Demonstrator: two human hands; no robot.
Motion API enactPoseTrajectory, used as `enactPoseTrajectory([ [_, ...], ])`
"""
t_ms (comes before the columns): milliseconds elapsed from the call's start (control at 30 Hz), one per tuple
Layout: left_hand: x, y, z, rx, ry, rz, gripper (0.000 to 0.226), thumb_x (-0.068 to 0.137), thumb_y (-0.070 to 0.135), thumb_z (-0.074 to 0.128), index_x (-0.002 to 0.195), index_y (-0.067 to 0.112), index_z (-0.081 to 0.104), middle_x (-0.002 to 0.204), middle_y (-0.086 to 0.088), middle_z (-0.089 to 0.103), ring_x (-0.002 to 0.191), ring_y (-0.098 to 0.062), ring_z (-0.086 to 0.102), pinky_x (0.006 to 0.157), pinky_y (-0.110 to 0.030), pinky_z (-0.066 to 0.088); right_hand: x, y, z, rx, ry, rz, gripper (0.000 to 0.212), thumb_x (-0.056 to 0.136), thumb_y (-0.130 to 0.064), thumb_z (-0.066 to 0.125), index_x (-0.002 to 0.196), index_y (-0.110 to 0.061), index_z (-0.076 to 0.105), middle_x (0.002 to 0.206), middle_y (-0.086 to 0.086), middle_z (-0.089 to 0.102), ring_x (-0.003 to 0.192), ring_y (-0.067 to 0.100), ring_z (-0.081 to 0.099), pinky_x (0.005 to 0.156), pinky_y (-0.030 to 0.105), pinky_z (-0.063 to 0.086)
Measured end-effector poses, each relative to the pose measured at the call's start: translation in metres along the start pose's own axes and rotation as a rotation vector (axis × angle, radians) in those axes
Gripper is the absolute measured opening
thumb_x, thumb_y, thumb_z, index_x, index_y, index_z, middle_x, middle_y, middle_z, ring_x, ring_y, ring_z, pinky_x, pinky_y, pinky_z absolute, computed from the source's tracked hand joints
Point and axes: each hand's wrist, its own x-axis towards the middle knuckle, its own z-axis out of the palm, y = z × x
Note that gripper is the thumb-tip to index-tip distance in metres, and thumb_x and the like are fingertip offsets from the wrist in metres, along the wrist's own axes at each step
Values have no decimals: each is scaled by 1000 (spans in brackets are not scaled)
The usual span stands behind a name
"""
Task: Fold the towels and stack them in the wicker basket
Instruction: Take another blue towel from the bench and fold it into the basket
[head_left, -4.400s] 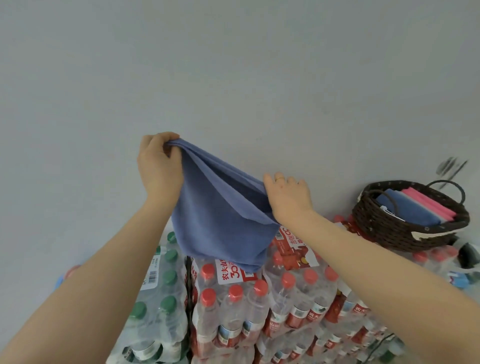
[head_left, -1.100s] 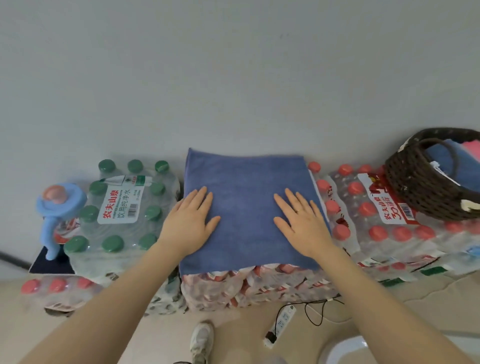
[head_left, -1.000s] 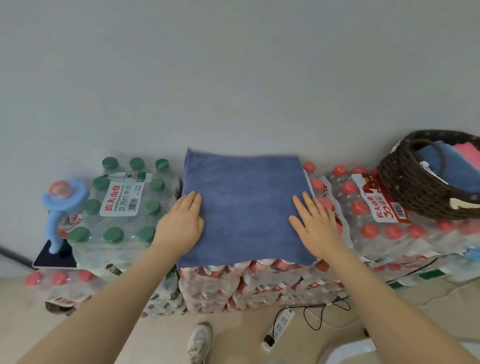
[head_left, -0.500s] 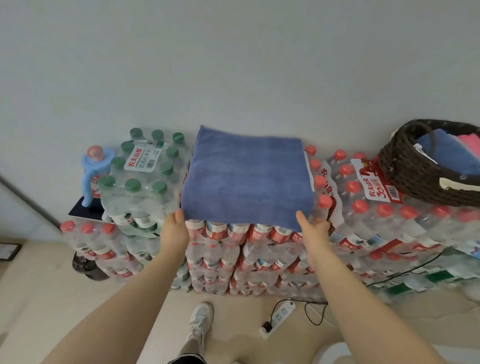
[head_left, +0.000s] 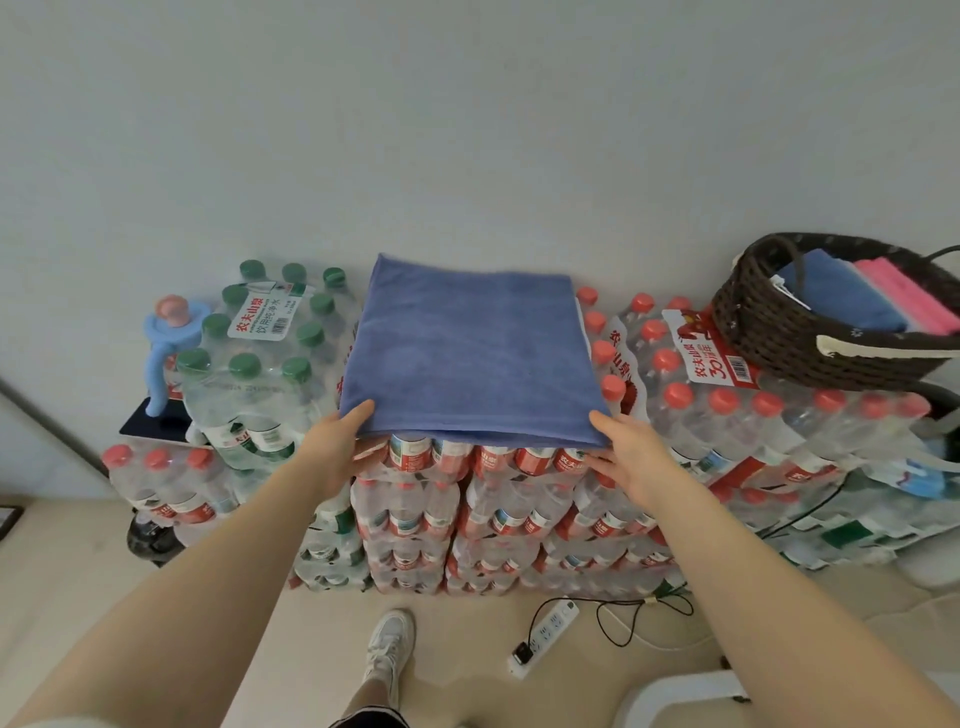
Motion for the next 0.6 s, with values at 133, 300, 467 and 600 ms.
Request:
enactPoseTrajectory([
  [133,-16,-2,-2,-36,-18,115,20,90,17,56,107,10,48,86,-3,58,66,-15,57,50,-21,52,-12,3,-6,-57,57,-134,15,95,-16,48,108,-9,52,84,8,58,61,16,54,52,24,47],
  [300,-34,7,-7,-15,15,321,25,90,14,56,111,25,49,84,-2,56,56,-13,50,58,-26,50,-27,-6,-12,199,-13,-326,19,93,-6,50,96,-23,57,91,-1,57,60,11,45,50,20,39],
  [467,-47,36,-10,-34,-177,398,41,92,5,45,66,19,73,74,-2,66,58,-10,63,56,-18,54,-30,-25,-19,355,-52,-327,27,92,-1,38,78,-13,58,66,-3,68,62,14,62,57,22,48],
  [600,-39,56,-11,127,-300,457,43,71,-14,48,103,10,61,89,4,71,78,-3,68,70,-13,53,-16,-44,-13,206,-106,-360,24,95,-2,40,108,-15,56,98,-1,69,95,11,65,74,28,51],
])
